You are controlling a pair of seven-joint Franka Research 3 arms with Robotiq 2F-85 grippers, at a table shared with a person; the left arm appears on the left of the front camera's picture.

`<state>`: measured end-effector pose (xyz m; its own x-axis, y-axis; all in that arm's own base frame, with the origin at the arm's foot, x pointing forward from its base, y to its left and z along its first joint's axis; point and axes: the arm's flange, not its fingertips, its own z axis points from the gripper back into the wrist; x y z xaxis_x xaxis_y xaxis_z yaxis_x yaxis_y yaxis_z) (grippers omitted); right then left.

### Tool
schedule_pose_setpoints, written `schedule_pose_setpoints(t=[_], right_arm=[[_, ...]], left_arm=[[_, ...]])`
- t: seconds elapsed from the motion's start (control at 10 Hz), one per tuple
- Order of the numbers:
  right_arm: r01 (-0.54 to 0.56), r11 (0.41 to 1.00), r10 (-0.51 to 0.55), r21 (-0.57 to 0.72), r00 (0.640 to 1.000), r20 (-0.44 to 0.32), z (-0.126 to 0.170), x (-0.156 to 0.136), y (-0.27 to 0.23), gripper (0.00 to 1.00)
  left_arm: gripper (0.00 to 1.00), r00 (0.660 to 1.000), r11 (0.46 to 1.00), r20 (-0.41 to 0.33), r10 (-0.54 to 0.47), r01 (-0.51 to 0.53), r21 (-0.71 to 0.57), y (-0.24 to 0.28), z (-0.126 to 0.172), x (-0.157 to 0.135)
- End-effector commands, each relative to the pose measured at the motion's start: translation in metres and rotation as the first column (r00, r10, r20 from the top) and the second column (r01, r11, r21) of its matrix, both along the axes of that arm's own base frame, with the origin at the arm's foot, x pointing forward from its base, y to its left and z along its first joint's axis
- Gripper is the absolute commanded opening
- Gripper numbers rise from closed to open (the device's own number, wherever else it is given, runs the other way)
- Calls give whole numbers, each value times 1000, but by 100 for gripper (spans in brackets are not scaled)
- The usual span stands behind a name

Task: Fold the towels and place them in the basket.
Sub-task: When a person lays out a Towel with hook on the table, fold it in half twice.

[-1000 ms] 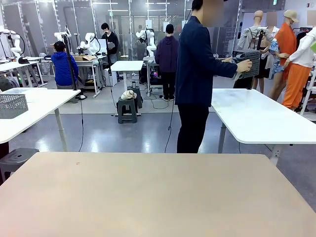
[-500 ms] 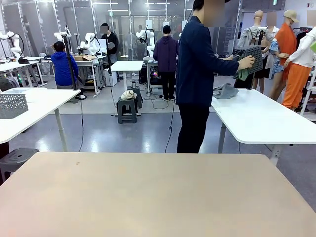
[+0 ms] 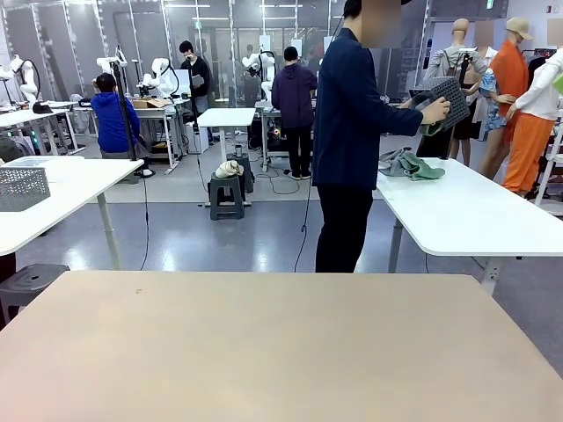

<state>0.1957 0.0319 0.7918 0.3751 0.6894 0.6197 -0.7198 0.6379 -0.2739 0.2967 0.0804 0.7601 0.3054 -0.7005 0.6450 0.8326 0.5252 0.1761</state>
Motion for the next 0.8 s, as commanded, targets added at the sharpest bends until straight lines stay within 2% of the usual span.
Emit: schedule_pose_setpoints(t=[0.0,0.7], right_arm=[[-5,1000,5,1,1000,0,0,0,1,100],[-5,1000,5,1,1000,0,0,0,1,100]], left_arm=[[100,1000,1000,4,-6,6,2,0,0,0],[100,1000,1000,4,-6,6,2,0,0,0]])
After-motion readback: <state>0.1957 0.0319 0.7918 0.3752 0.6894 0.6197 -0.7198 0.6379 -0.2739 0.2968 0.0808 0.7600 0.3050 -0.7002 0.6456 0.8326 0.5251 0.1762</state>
